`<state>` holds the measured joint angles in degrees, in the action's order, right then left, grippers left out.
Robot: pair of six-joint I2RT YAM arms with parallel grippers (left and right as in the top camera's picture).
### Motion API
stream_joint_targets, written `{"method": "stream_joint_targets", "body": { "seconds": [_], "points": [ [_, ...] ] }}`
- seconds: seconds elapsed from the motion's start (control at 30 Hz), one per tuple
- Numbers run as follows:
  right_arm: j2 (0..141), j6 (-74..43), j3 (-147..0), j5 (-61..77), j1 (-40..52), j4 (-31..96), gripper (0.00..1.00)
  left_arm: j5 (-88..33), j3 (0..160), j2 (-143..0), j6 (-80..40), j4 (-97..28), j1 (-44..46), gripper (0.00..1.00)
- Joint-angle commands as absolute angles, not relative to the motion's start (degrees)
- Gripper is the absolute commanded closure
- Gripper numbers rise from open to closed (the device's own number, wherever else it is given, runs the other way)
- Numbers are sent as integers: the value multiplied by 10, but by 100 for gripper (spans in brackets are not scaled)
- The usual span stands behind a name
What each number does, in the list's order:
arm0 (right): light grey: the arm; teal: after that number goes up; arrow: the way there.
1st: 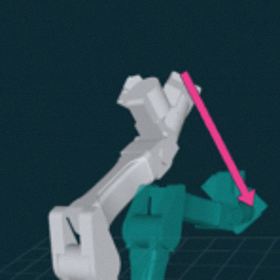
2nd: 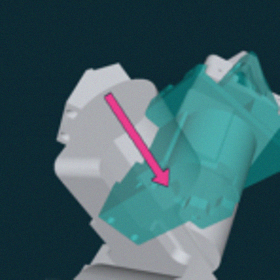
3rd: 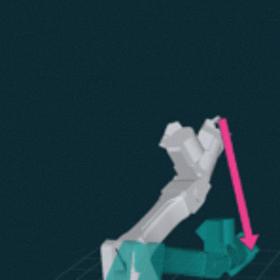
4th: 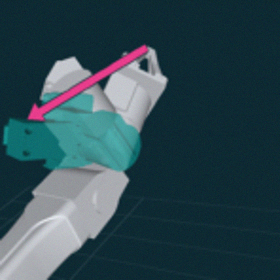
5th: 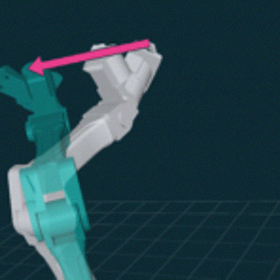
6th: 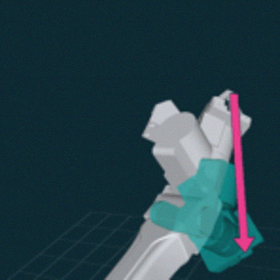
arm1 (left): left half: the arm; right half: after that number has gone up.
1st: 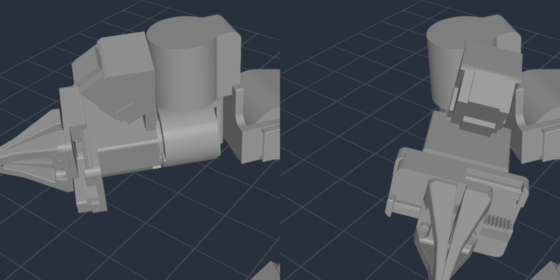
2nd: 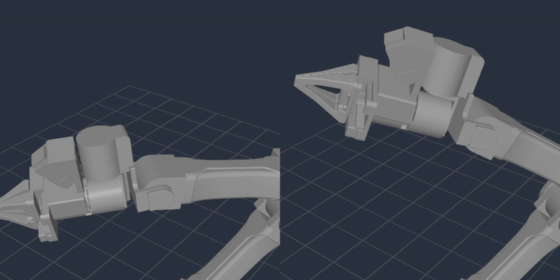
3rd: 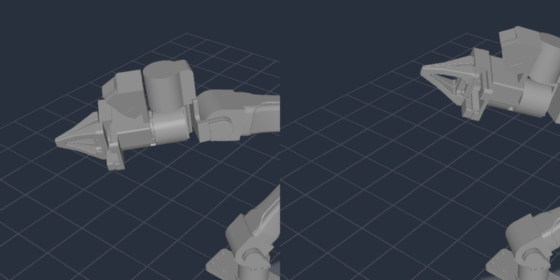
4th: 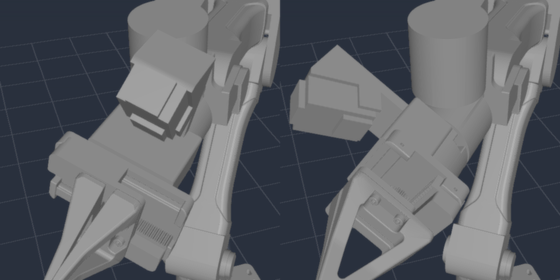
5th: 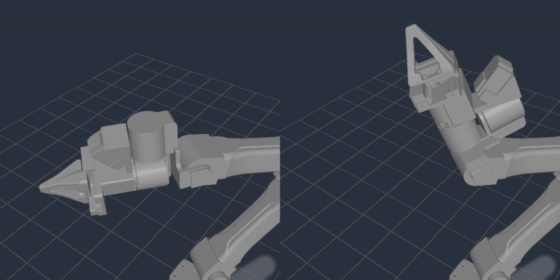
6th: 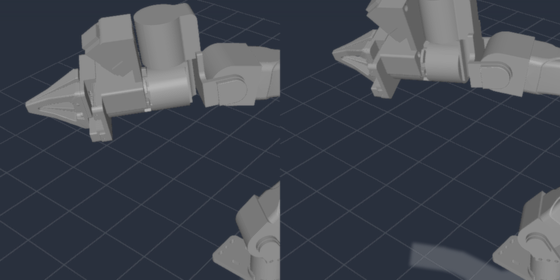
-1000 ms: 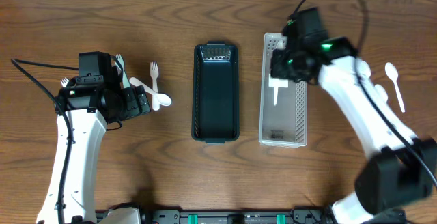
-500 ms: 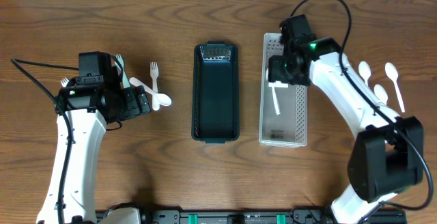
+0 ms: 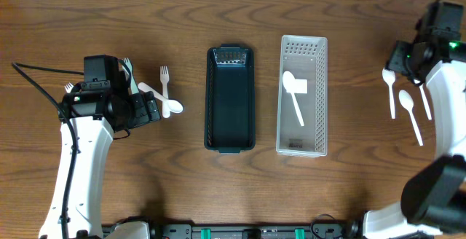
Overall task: Pack container
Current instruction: 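Return the right gripper to the spoons and grasp another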
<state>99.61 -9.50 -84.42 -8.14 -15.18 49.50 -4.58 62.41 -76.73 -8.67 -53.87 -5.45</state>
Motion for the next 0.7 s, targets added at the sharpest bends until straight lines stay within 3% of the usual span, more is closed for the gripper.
{"method": "stream_joint_targets", "body": {
  "seconds": [0.0, 0.1, 0.33, 0.67],
  "points": [
    [1056, -80, -842, -48, -178, 480, 40, -49, 632, -771, -75, -542, -54, 2],
    [1101, -80, -842, -27, -189, 460, 45, -49, 632, -771, -75, -542, -54, 2],
    [1170, -70, -842, -27, -195, 419, 44, -49, 632, -771, -75, -542, -54, 2],
    [1241, -65, -842, -27, -195, 409, 58, -49, 632, -771, -75, -542, -54, 2]
  ]
}}
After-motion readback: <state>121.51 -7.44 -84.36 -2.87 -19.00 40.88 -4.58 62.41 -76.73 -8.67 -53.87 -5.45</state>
